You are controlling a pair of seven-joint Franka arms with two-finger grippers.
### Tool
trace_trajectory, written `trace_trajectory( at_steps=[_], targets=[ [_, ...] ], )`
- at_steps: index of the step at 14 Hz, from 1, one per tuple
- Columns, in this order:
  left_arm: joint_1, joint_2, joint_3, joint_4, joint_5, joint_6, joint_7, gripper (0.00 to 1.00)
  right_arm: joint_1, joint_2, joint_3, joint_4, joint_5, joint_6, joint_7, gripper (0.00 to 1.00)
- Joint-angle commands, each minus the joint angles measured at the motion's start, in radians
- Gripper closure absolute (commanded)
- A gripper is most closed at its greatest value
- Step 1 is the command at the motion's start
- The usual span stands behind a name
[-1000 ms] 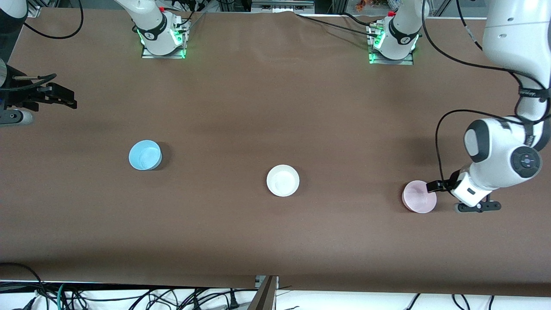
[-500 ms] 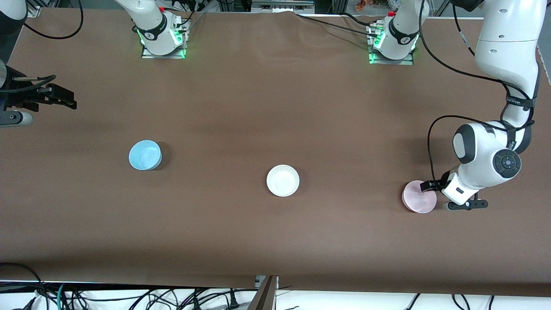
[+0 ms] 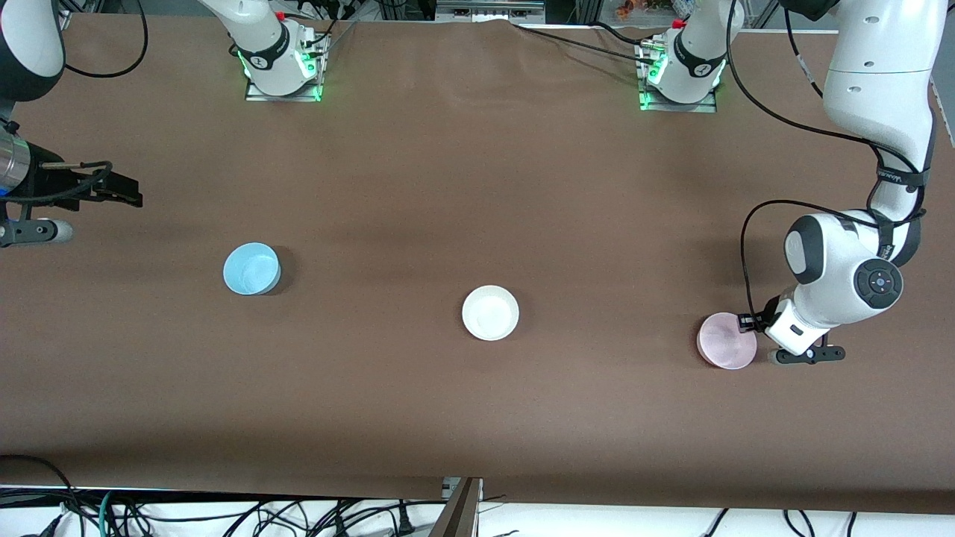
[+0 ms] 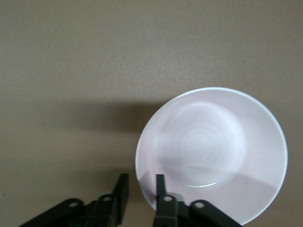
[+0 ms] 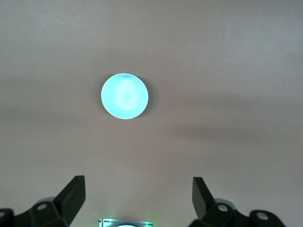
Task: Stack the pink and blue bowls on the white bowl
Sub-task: 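Carry the pink bowl toward the white bowl while the right gripper reaches the blue bowl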
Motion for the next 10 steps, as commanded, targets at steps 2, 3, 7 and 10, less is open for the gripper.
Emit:
trace_trajectory(
  at_steps=[2, 3, 7, 10],
  targets=[
    [0.01, -0.002, -0.009, 0.004, -0.008, 0.005, 0.017, 1.0, -0.013, 0.065, -0.001, 0.02, 0.012, 0.008, 0.0, 0.0],
    [0.01, -0.002, -0.009, 0.007, -0.008, 0.005, 0.017, 1.0, -0.015, 0.09, -0.001, 0.02, 0.011, 0.028, -0.003, 0.0],
    [0.002, -0.025, -0.013, 0.045, -0.057, -0.029, 0.002, 1.0, -0.041, 0.191, -0.003, 0.007, 0.014, 0.152, -0.003, 0.0],
    [-0.002, -0.106, -0.024, 0.061, -0.15, -0.165, -0.009, 1.0, -0.061, 0.237, -0.001, -0.045, 0.032, 0.245, -0.002, 0.0]
  ],
)
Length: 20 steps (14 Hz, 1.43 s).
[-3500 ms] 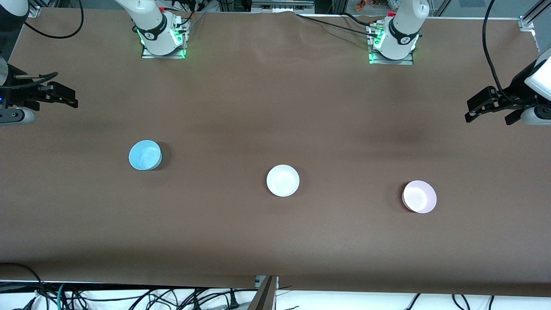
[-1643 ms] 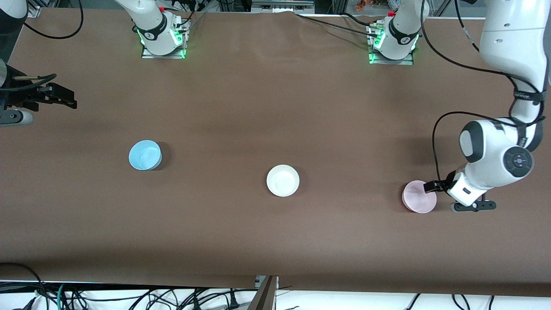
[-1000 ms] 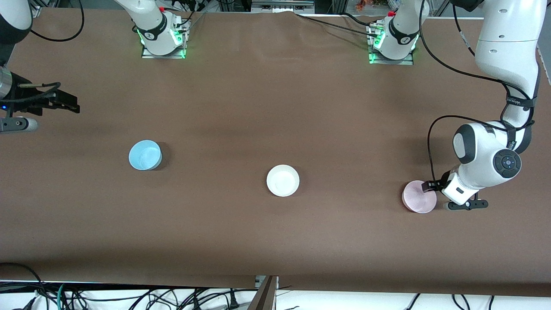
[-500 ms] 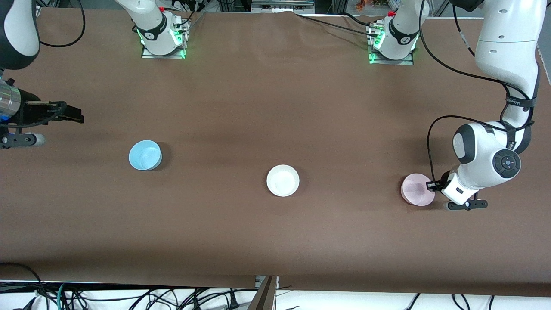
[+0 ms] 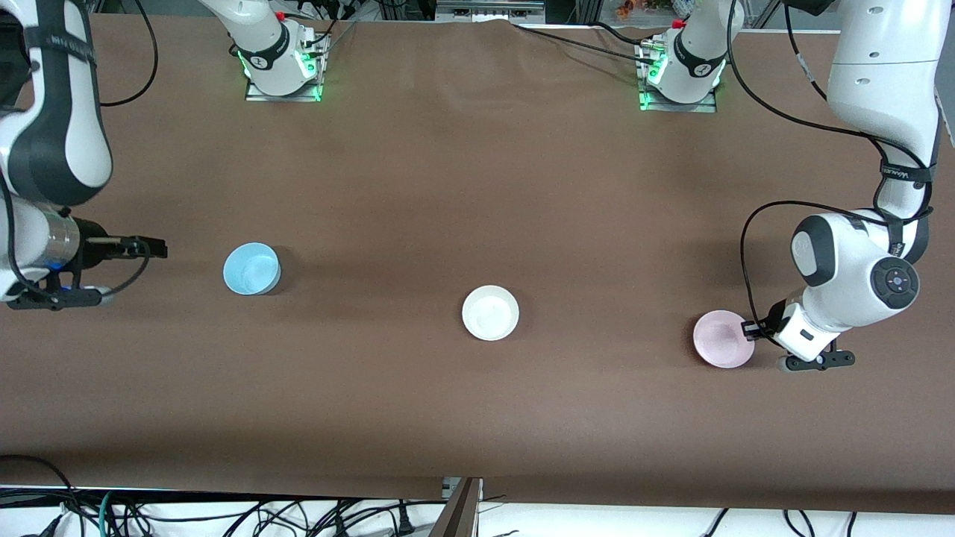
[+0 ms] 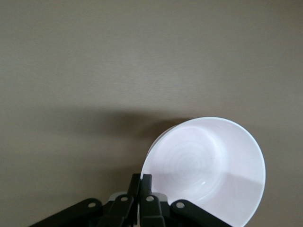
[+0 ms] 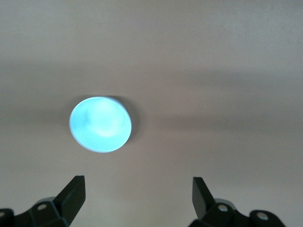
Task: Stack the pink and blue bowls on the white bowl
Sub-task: 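Carry the pink bowl toward the white bowl while the right gripper reaches the blue bowl, then lower the pink bowl onto the white bowl while the right gripper grasps the blue bowl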
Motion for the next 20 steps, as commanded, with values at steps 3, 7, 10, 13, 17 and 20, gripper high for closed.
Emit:
trace_trajectory(
  at_steps=[3, 7, 10, 13, 17, 20],
  targets=[
    [-0.027, -0.148, -0.043, 0.001, -0.077, -0.202, -0.15, 1.0, -0.018, 0.013, 0.006, -0.13, 0.045, 0.178, -0.002, 0.0],
    [-0.034, -0.167, -0.173, 0.012, -0.06, -0.207, -0.449, 1.0, -0.025, 0.025, 0.006, -0.238, 0.085, 0.306, -0.008, 0.0],
    [-0.137, -0.165, -0.181, 0.036, -0.053, -0.206, -0.637, 1.0, -0.025, 0.03, 0.009, -0.318, 0.087, 0.429, -0.011, 0.0],
    [-0.232, -0.156, -0.183, 0.079, -0.048, -0.203, -0.822, 1.0, -0.025, 0.05, 0.01, -0.36, 0.134, 0.5, -0.025, 0.0],
    [-0.347, -0.092, -0.181, 0.133, -0.032, -0.139, -1.019, 1.0, -0.025, 0.091, 0.007, -0.362, 0.246, 0.523, -0.084, 0.0],
    [-0.414, -0.017, -0.18, 0.13, -0.031, 0.048, -1.148, 1.0, -0.027, 0.102, 0.009, -0.377, 0.262, 0.549, -0.106, 0.0]
  ],
)
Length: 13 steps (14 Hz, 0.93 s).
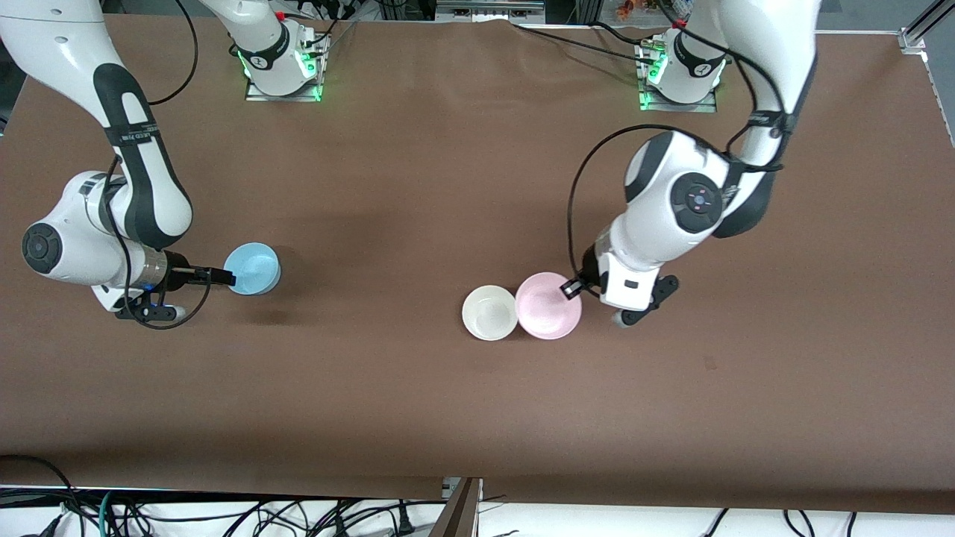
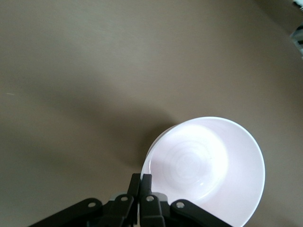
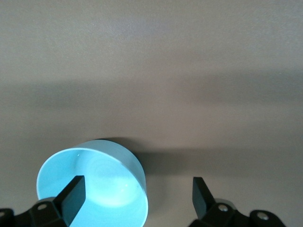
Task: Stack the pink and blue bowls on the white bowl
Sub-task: 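Lower the pink bowl onto the white bowl while the right gripper grasps the blue bowl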
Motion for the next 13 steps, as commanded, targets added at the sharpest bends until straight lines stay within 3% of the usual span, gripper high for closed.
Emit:
trace_trajectory(
  at_steps=[1, 4, 7, 13],
  targets=[
    [-0.068, 0.093, 0.016, 0.04, 0.038, 0.115, -0.117, 1.0, -0.011, -0.005, 0.007, -0.035, 0.033, 0.036, -0.042, 0.01],
    [-0.101, 0.122, 0.016, 0.04, 0.076, 0.171, -0.197, 1.0, -0.011, -0.002, 0.007, -0.037, 0.033, 0.037, -0.059, 0.02],
    [-0.133, 0.154, 0.018, 0.035, 0.078, 0.217, -0.255, 1.0, -0.011, -0.002, 0.007, -0.049, 0.033, 0.034, -0.074, 0.16],
    [-0.16, 0.159, 0.019, 0.014, 0.095, 0.218, -0.307, 1.0, -0.011, -0.002, 0.007, -0.065, 0.033, 0.025, -0.091, 0.19]
  ],
)
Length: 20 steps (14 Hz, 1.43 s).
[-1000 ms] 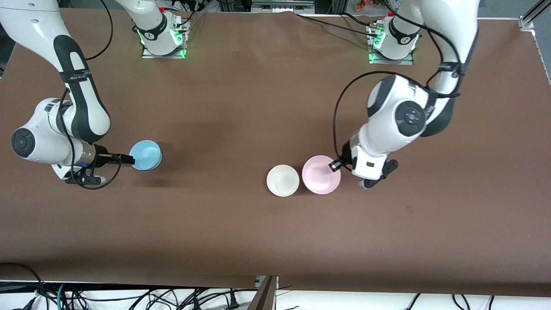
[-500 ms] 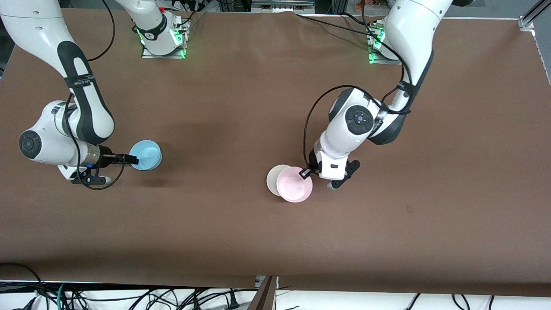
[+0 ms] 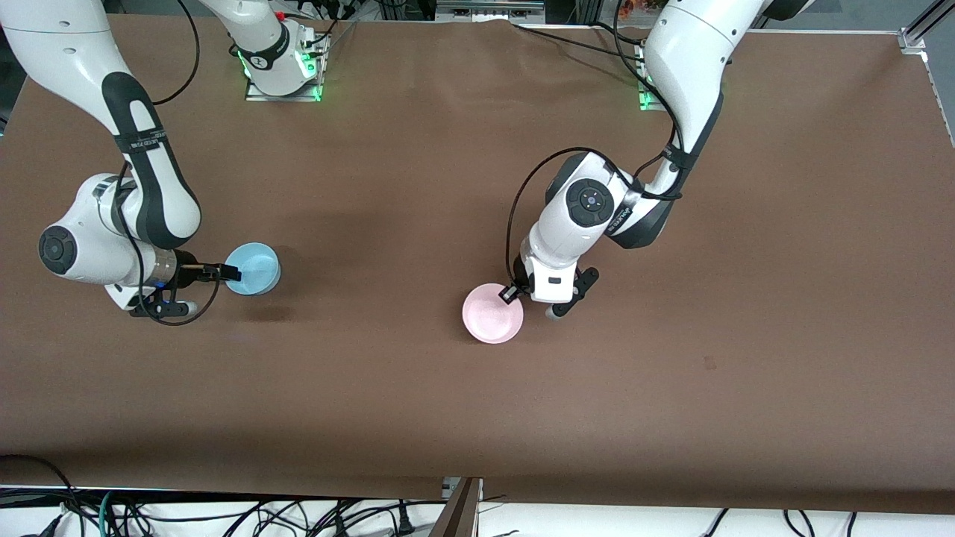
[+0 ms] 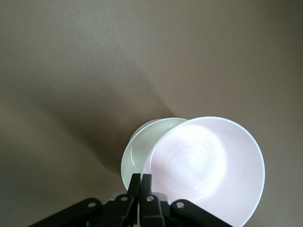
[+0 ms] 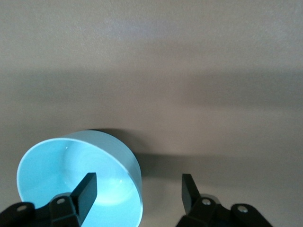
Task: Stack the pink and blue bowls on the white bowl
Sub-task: 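Lower the pink bowl onto the white bowl while the right gripper grasps the blue bowl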
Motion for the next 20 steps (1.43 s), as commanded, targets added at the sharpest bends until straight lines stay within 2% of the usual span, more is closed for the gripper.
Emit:
trace_trajectory(
  at_steps=[1, 3, 4, 6, 9, 10, 11, 15, 20],
  targets=[
    [-0.026, 0.003, 0.015, -0.005, 0.026, 0.003, -0.034, 1.0, -0.011, -0.014, 0.007, -0.031, 0.029, 0.01, -0.035, 0.21],
    [-0.034, 0.003, 0.015, -0.019, 0.026, 0.003, -0.038, 1.0, -0.011, -0.014, 0.007, -0.031, 0.029, 0.008, -0.053, 0.47],
    [-0.037, 0.003, 0.017, -0.024, 0.026, 0.005, -0.038, 1.0, -0.011, -0.014, 0.007, -0.031, 0.029, 0.008, -0.053, 0.56],
    [-0.038, 0.005, 0.015, -0.028, 0.026, 0.005, -0.038, 1.0, -0.011, -0.014, 0.007, -0.029, 0.029, 0.008, -0.055, 0.71],
    [-0.044, 0.017, 0.017, -0.031, 0.029, 0.025, -0.038, 1.0, -0.011, -0.016, 0.008, -0.023, 0.028, 0.005, -0.055, 0.85],
    [-0.044, 0.023, 0.017, -0.031, 0.036, 0.035, -0.038, 1.0, -0.009, -0.014, 0.01, -0.023, 0.028, 0.005, -0.056, 0.94],
    [-0.046, 0.028, 0.018, -0.031, 0.038, 0.046, -0.04, 1.0, -0.009, -0.016, 0.011, -0.023, 0.028, 0.004, -0.056, 0.99],
    [-0.046, 0.054, 0.032, -0.022, 0.038, 0.086, -0.04, 1.0, -0.009, -0.023, 0.016, 0.013, 0.028, -0.016, -0.07, 1.0],
    [-0.048, 0.069, 0.05, -0.018, 0.038, 0.111, -0.038, 1.0, 0.014, -0.022, 0.018, 0.187, 0.026, -0.197, -0.061, 1.0]
  ],
)
